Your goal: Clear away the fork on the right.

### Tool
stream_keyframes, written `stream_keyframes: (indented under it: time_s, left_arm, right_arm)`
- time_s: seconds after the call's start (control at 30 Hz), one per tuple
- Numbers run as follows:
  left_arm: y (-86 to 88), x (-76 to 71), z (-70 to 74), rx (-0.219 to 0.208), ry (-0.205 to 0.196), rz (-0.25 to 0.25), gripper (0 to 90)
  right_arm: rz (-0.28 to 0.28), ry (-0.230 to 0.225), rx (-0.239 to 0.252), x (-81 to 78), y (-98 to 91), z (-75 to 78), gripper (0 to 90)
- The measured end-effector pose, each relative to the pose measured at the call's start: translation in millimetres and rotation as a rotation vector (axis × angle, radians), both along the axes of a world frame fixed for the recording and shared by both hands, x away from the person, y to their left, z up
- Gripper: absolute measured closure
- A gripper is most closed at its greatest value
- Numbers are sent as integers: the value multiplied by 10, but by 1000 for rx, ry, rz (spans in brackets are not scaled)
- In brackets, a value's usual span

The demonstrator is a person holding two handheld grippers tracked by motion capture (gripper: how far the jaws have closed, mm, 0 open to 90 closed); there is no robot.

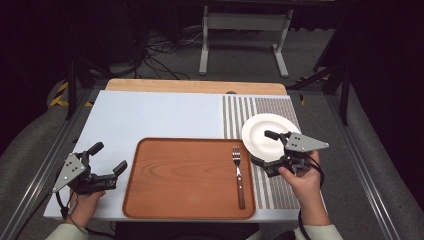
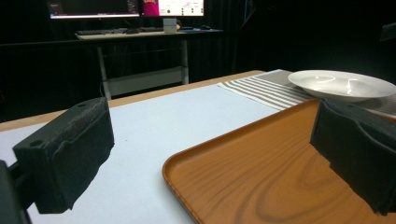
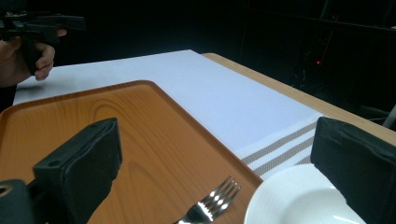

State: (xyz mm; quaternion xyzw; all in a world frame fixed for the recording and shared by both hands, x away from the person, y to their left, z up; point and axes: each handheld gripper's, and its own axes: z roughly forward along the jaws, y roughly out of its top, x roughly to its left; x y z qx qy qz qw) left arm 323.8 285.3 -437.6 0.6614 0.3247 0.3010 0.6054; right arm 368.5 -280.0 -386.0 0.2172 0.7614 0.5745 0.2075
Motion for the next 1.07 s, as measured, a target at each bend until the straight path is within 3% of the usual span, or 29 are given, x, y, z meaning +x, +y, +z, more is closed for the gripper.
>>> stream_keyframes:
  time_s: [0.27, 0.37, 0.73, 1.07]
  left_arm:
    - [4, 3, -5, 5, 0, 2, 2]
    - [4, 7, -8, 4, -1, 2, 2]
    - [9, 8, -5, 8, -3, 2, 2]
    - [-1, 25, -20, 10, 10, 3, 2]
  right_arm:
    - [-49, -3, 41, -96, -239, -168, 25]
    - [-64, 3, 35, -111, -305, -214, 24]
    - [-110, 41, 69, -166, -429, -494, 23]
    - [-144, 59, 68, -165, -470, -565, 19]
